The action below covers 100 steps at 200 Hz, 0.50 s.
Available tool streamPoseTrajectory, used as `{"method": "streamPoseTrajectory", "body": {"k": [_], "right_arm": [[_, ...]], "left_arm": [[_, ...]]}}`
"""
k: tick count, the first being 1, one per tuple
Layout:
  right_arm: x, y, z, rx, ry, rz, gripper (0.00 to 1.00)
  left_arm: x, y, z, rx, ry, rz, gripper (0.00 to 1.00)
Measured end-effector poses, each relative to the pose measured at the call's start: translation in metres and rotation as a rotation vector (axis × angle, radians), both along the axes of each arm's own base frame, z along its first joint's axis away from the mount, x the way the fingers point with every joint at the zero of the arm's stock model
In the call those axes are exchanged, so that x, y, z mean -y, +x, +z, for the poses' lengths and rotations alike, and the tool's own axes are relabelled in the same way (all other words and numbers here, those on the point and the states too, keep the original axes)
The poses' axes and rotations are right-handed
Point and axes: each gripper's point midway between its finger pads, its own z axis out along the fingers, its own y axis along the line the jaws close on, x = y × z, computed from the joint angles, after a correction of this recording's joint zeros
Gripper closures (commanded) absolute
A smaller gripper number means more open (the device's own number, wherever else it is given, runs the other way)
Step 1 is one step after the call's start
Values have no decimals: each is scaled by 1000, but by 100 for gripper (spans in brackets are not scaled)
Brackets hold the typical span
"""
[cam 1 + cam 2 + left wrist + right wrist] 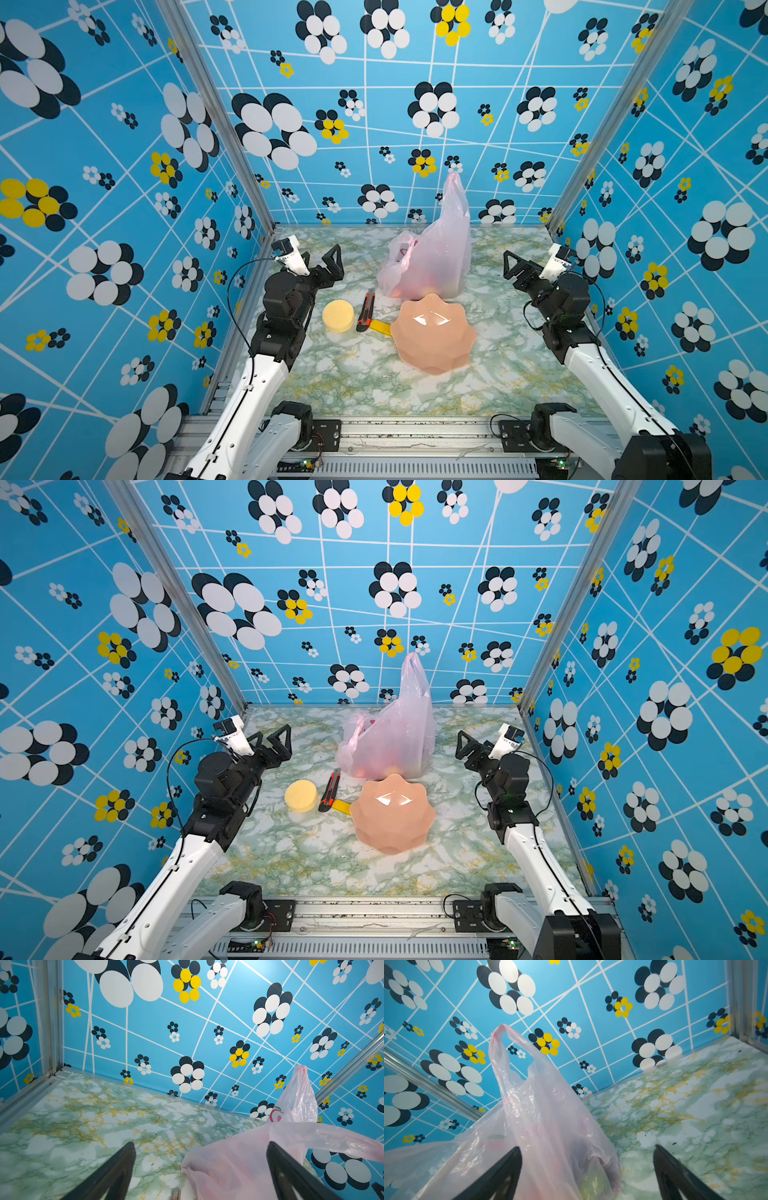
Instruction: Place the fruits into the plastic bag
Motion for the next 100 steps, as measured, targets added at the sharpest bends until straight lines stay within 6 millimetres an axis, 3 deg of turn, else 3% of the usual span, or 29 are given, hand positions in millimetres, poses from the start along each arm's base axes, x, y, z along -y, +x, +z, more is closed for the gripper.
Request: {"method": "streamPoseTrajectory", "body": {"k": [20, 40, 100], "right_arm": [[13, -11, 20, 93, -39, -71, 1], [23, -21, 19, 124, -96, -129, 1], [43, -40, -60, -16, -309, -224, 1]], "left_arm": [[-4, -6, -9, 35, 40, 18, 1], [-10, -14, -22, 62, 90, 49, 1], [-45, -36, -68, 38, 166, 211, 1]]}}
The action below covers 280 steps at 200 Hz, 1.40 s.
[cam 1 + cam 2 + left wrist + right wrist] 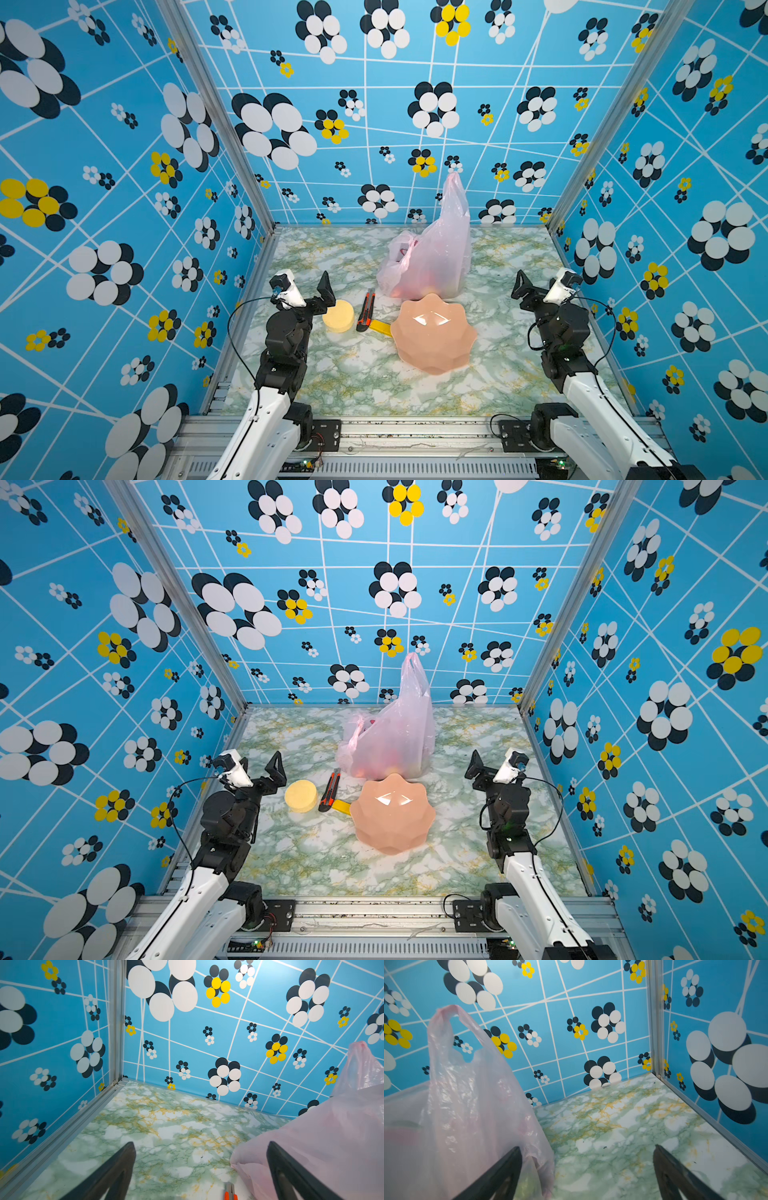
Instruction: Place the fruits into the plastic bag
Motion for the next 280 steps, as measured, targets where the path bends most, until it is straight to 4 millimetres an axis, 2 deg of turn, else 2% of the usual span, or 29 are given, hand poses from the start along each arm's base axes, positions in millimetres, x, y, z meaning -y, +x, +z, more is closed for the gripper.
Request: {"method": "streamPoseTrajectory", "body": {"k": [64, 99, 151, 197, 244, 280], "right_arm": [[13, -5, -60, -150, -129, -62, 1], [20, 1, -91, -210, -173, -97, 1], [21, 19, -125, -246, -187, -102, 1], [20, 28, -141, -235, -198, -96, 1], [18, 34, -131, -195, -194, -90, 1], [17, 40, -126, -188, -194, -87, 1]], "left_arm": [[-36, -10, -47, -74, -1, 143, 1], [-48, -11, -56, -95, 0, 192, 1], [-59, -6, -70, -146, 6, 228, 1], [-67, 2, -85, -193, 22, 239, 1], [-66, 17, -119, -288, 41, 213, 1], [-58, 36, -145, -364, 91, 146, 1]]}}
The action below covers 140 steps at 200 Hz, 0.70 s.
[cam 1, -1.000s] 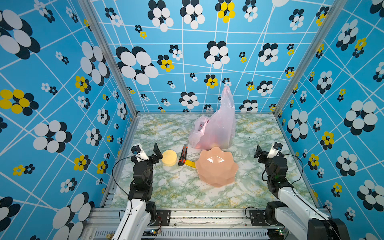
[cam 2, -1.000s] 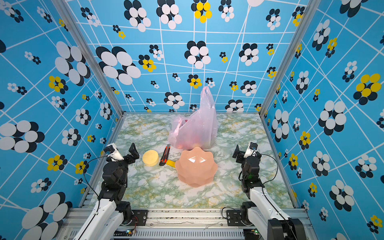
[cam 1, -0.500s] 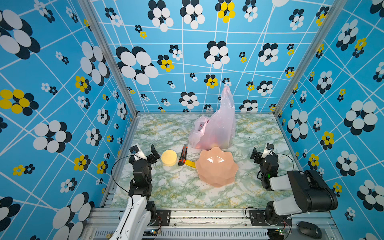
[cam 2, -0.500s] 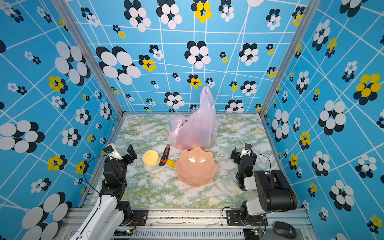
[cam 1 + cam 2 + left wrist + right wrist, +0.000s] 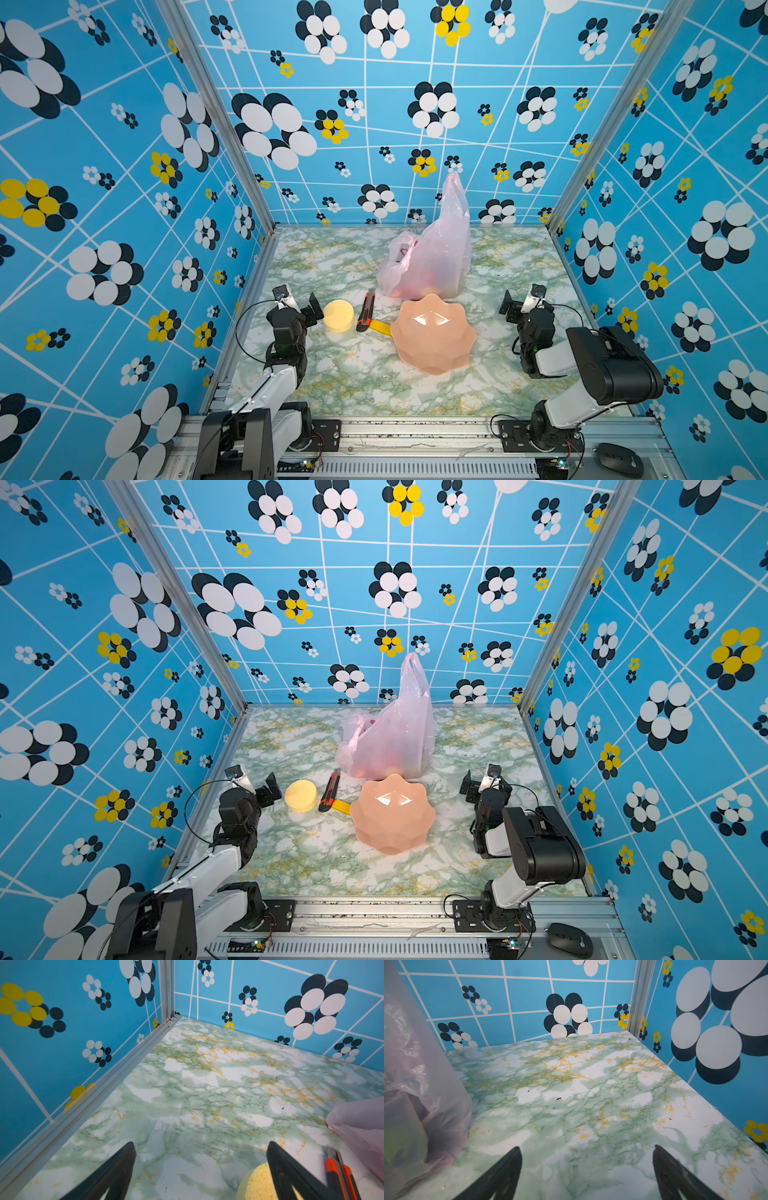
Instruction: Place the fruits into the plastic bag
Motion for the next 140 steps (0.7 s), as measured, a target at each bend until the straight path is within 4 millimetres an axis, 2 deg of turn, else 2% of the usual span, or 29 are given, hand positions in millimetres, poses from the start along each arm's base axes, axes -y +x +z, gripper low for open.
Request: {"method": "streamPoseTrajectory", "body": {"k": [34, 79, 140], "right_arm": [[-1, 5, 2, -2, -4, 6, 1], [-3, 11, -2, -38, -4, 14, 1], [-5, 22, -3, -90, -17, 28, 1]], "left_arm": [[8, 17, -15, -27, 12, -62, 1], [14, 27, -32, -41, 8, -98, 1], [24, 46, -12, 0, 34, -151, 1]]}}
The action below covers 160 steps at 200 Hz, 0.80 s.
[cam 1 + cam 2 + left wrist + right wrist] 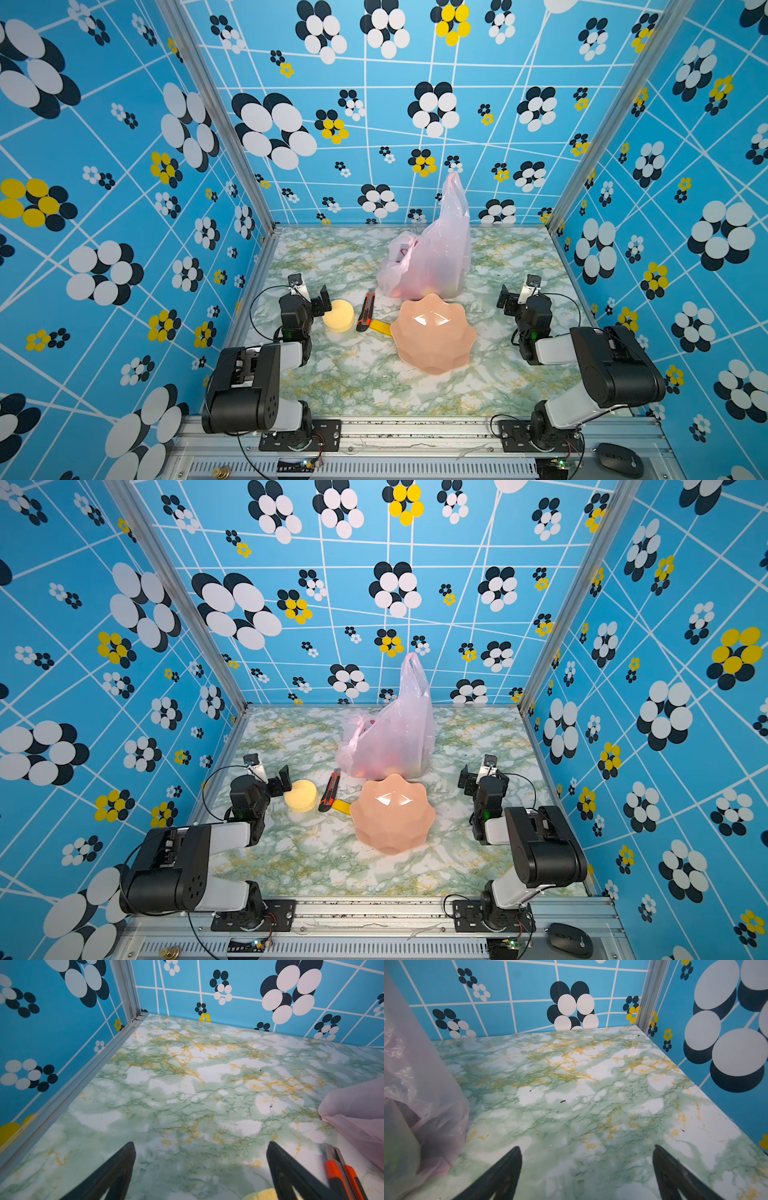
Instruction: Place the fruits into the plastic bag
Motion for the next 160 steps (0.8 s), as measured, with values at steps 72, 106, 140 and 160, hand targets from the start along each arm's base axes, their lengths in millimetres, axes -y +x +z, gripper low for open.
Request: {"method": "streamPoseTrajectory", "body": {"k": [72, 106, 140, 160], "right_arm": [[-1, 1, -7, -41, -1, 4, 1], [-1, 0, -7, -43, -1, 3, 1], [-1, 0, -7, -43, -3, 7, 1], [-1, 0, -7, -43, -2, 7, 1]], "left_arm": [[25, 14, -16, -48, 47, -113, 1], [35, 13, -13, -28, 92, -117, 1], [34, 9, -16, -30, 106, -103, 1], [22, 9, -17, -35, 100, -70, 1]]}}
